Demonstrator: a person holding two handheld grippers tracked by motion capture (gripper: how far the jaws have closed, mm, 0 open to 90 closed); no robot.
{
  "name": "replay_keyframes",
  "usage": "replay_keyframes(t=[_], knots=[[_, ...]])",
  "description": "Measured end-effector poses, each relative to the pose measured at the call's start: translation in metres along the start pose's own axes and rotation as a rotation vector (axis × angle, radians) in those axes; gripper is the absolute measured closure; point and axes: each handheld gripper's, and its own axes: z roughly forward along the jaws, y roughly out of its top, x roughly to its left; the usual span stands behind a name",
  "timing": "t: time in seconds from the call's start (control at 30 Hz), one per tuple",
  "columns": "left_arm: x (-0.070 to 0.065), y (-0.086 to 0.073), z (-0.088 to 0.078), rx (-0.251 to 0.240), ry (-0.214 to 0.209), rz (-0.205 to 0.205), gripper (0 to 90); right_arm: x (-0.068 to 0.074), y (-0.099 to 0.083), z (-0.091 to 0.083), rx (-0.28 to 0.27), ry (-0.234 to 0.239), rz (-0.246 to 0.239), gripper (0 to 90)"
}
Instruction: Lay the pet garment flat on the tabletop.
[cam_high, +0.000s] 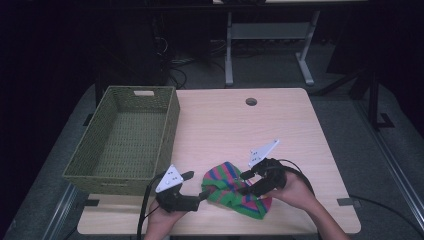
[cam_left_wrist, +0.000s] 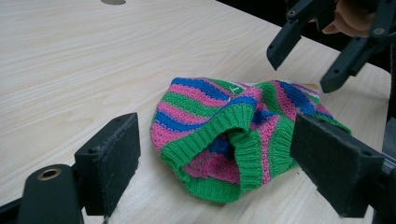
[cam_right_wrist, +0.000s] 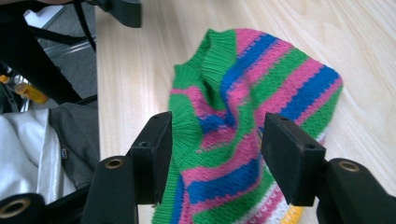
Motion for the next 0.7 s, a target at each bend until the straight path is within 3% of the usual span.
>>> replay_keyframes(t=[0.4,0.7], knots=[[0.001,0.000,0.000,0.003,0.001,-0.004,15.7,0.014,0.011,0.009,0.006,0.033,-0.044,47.8],[0.001,0.000,-0.002,-0.001,0.000,-0.006,15.7,0.018,0.020,0.028,0.046,0.063,-0.071,48.3]])
